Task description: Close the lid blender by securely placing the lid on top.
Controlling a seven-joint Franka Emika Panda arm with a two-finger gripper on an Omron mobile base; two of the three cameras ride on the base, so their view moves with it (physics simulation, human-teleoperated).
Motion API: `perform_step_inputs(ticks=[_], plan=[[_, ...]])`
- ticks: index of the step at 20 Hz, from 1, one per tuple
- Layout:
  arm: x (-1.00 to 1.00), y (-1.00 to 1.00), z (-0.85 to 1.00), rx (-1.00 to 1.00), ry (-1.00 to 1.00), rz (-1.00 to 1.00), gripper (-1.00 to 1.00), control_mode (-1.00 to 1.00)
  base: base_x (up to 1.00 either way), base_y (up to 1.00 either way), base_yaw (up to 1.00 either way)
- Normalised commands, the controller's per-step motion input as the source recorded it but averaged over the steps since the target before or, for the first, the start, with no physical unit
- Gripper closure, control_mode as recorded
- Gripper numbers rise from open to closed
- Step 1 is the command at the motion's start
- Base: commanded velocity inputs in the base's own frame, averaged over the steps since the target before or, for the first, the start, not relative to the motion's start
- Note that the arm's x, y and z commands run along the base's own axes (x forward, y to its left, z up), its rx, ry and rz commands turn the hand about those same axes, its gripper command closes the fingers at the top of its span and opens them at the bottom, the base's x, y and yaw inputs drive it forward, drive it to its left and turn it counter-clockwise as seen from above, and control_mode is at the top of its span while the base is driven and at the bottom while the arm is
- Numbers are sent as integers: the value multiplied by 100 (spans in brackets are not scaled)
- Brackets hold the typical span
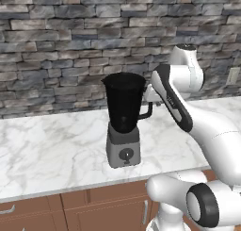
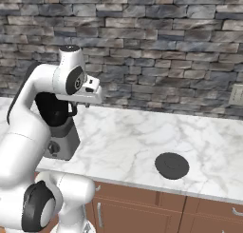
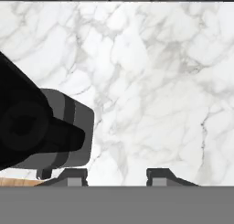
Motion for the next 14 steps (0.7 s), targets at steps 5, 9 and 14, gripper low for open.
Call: perform_step_inputs(ticks=[5, 9, 14], plan=[[-11, -9, 0, 3, -3, -1, -100, -100, 0, 0, 0], [-19, -91, -45, 11, 0, -11, -100, -100, 0, 0, 0], [3, -93, -74, 2, 14, -19, -100, -100, 0, 0, 0]])
